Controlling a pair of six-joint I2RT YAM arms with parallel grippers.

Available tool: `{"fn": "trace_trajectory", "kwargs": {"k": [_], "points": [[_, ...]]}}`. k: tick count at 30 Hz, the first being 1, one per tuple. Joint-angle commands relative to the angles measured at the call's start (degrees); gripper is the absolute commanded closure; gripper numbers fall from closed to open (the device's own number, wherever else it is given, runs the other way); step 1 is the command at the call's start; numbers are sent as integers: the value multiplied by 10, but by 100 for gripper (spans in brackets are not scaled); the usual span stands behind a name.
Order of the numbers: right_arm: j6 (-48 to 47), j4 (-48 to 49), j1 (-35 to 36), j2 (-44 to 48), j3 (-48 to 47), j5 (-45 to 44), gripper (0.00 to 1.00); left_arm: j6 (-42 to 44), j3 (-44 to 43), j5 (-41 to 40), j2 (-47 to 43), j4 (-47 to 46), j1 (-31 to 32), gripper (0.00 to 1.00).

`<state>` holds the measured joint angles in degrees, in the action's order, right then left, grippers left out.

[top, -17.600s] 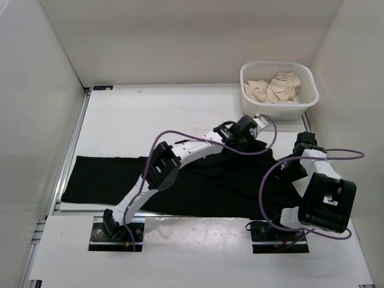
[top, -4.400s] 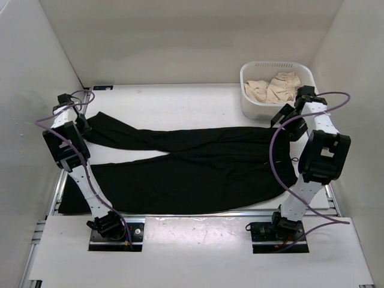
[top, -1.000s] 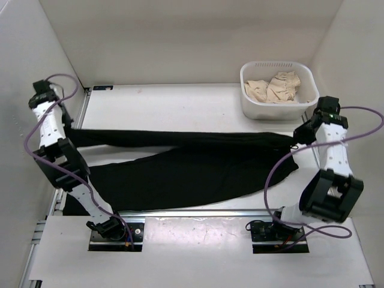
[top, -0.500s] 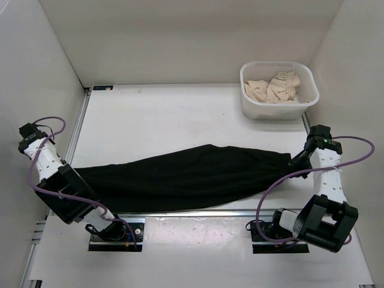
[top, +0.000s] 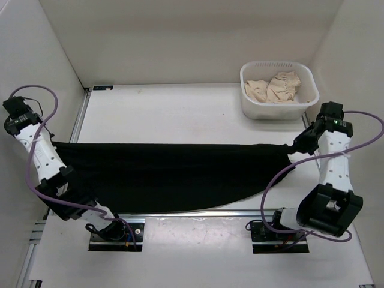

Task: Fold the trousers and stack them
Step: Fold the trousers

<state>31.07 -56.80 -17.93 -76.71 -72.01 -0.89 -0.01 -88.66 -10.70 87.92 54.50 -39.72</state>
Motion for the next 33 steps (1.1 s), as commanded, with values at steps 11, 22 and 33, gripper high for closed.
{"fn": "trace_trajectory", "kwargs": {"k": [11, 22, 33], "points": [[-7, -12, -9, 165, 291, -83, 100, 0, 355, -50, -149, -41, -68, 44], [-12, 10, -9, 122, 273, -66, 100, 0, 341, -39, -214, -13, -119, 21], [-23, 16, -9, 106, 256, -66, 100, 0, 342, -9, -62, -117, -135, 15]]}}
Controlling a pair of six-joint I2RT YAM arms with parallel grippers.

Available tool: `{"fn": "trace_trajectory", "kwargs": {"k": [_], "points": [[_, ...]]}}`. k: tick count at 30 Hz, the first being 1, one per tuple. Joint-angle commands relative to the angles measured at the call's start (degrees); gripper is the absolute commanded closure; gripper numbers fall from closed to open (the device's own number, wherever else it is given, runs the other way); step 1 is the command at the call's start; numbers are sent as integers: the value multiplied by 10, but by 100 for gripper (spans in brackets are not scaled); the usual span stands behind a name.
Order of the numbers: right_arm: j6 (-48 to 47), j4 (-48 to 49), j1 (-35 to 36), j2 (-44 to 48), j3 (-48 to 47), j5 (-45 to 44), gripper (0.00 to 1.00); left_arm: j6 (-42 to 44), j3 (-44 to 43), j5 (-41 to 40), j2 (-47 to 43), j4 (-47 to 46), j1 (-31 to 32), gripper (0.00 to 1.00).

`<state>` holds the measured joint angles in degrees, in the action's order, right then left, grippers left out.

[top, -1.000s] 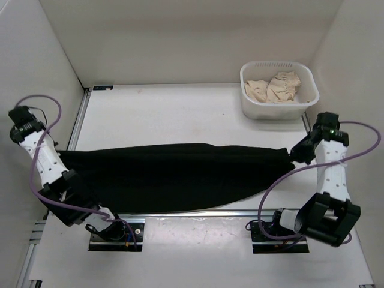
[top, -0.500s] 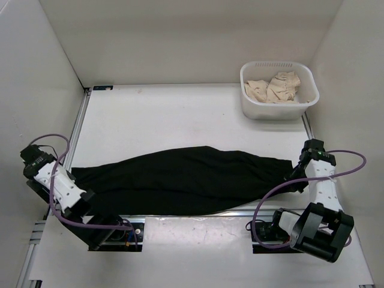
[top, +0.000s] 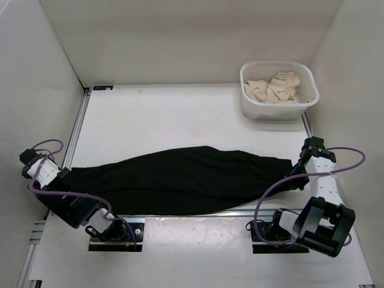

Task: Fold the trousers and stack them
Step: Fold the trousers

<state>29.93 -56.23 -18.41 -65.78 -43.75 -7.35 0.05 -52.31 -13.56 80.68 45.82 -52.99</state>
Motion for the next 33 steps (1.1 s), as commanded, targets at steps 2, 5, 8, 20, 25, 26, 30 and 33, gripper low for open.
{"fn": "trace_trajectory", "kwargs": {"k": [2, 5, 8, 20, 25, 26, 30, 33], "points": [[-17, 10, -4, -3, -27, -6, 100, -1, -29, 28, 29, -30, -3, 11], [-22, 2, -4, -3, -53, -57, 100, -1, -34, 41, 59, -35, -3, 4], [-33, -12, -4, -29, -97, -76, 100, -1, -34, 54, 75, -35, -3, 4], [-38, -12, -4, -68, -129, -73, 100, -1, -22, 114, 126, 12, -3, 6], [-38, -12, -4, -68, -129, -73, 100, -1, -2, 122, 141, 26, -3, 36], [-38, -12, -4, -68, -129, -73, 100, -1, -2, 122, 135, 26, -3, 50], [-38, -17, -4, -68, -134, -73, 100, -1, -42, 111, 106, 31, -3, 86], [-38, -17, -4, -68, -139, -63, 100, -1, -96, 111, 71, 43, -3, 86]]}}
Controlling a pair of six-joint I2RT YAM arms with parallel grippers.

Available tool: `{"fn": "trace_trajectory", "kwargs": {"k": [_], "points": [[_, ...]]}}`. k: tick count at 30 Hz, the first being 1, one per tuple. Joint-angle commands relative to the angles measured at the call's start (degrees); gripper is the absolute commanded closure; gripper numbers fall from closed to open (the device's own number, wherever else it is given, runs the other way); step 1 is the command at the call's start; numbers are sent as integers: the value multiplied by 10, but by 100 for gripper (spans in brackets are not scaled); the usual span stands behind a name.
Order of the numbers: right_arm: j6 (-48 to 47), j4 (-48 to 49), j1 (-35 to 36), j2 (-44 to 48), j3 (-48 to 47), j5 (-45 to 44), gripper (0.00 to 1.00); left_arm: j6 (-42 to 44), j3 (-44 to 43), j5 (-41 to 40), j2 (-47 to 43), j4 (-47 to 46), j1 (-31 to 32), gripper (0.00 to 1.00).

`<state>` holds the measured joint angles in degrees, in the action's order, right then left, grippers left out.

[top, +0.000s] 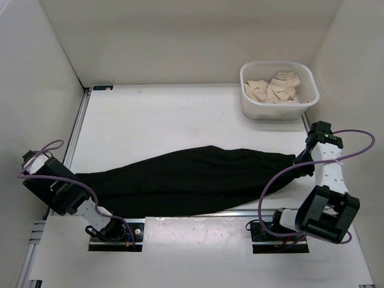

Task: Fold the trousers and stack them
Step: Fold the trousers

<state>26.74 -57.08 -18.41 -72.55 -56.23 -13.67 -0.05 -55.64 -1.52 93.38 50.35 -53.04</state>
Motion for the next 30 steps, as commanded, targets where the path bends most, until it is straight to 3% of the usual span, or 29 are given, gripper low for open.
{"fn": "trace_trajectory", "kwargs": {"k": [1, 5, 6, 7, 10, 15, 24, 27, 30], "points": [[-6, -8, -4, 0, -20, 0, 100, 1, -77, 0, -65, 5, -2, 86], [-6, -8, -4, 0, -33, 18, 100, 1, -130, 13, -117, 13, 34, 77], [-6, -8, -4, 0, -38, 18, 100, 1, -130, 13, -123, 19, 45, 51], [-6, -8, -4, 0, -38, 18, 100, 1, -130, 6, -123, 19, 45, 41], [-6, -8, -4, 0, -32, 23, 100, 1, -99, -45, -108, 19, 52, 29], [-6, -3, -4, 5, -26, 29, 100, 1, -84, -72, -35, 13, 47, 25], [-6, -3, -4, 15, -13, 29, 100, 1, -163, -66, 29, -4, 47, 25], [-6, -3, -4, 21, -13, 29, 100, 1, -147, -102, 34, -4, 47, 23], [-6, -3, -4, 26, -13, 23, 100, 1, -102, -128, 26, -11, 47, 15]]}}
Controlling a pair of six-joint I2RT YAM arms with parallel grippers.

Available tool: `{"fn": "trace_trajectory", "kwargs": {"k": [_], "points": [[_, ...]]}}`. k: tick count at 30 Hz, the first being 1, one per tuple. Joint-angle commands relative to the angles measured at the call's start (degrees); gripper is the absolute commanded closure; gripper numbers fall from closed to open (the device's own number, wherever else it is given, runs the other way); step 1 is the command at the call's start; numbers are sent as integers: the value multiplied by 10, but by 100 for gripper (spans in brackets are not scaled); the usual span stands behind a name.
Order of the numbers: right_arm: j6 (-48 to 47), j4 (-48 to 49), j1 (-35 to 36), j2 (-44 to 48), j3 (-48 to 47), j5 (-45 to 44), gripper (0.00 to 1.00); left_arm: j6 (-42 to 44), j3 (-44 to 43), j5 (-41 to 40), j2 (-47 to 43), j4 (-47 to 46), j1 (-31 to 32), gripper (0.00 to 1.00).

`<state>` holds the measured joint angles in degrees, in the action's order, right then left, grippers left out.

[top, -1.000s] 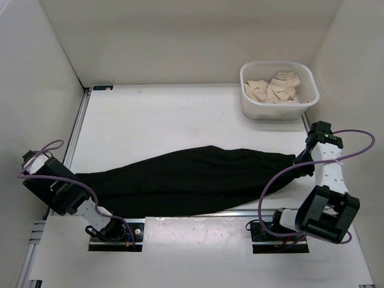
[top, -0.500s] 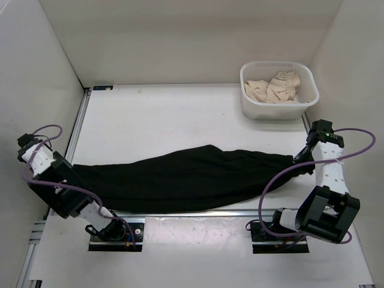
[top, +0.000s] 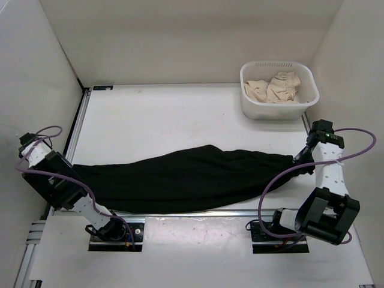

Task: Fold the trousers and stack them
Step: Fold the trousers

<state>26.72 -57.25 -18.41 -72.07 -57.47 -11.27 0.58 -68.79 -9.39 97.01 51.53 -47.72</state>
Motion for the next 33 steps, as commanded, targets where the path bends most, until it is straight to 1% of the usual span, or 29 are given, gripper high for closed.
{"fn": "trace_trajectory", "kwargs": {"k": [1, 4, 6, 8, 11, 12, 14, 17, 21, 23, 24, 27, 30, 31, 33], "points": [[-6, -1, -4, 21, -1, -1, 100, -6, 39, -49, -19, -28, -6, 15], [-6, -1, -4, 21, -1, -1, 100, -6, 52, -55, -19, -41, -6, 15], [-6, -1, -4, 16, -1, -1, 100, -6, 52, -55, -1, -41, -6, 15], [-6, -1, -4, 16, -1, -1, 100, -6, 52, -62, 10, -41, -6, 20], [-6, -1, -4, 16, -6, -1, 100, -6, 66, -83, 23, -41, -6, 23], [-6, -1, -4, 16, -6, -1, 100, -6, 67, -83, 23, -41, -6, 27], [-6, -1, -4, 16, -6, -1, 100, -6, 82, -91, 23, -41, -6, 33], [-6, -1, -4, 16, -6, -1, 100, -6, 96, -104, 23, -41, -6, 38], [-6, -1, -4, 16, -6, -1, 100, -6, 109, -104, 23, -41, -6, 39], [-6, -1, -4, 16, -6, -1, 100, -6, 115, -98, 28, -41, -6, 36], [-6, -1, -4, 16, -6, -1, 100, -6, 121, -90, 28, -35, -6, 31], [-6, -1, -4, 16, -6, -1, 100, -6, 121, -81, 23, -35, -6, 31], [-6, -1, -4, 16, -6, -1, 100, -6, 104, -75, 18, -29, -6, 48], [-6, -1, -4, 16, -6, -1, 100, -6, 98, -75, 18, -29, -6, 62], [-6, -1, -4, 16, -11, -1, 100, -6, 92, -75, 12, -22, -6, 70]]}}
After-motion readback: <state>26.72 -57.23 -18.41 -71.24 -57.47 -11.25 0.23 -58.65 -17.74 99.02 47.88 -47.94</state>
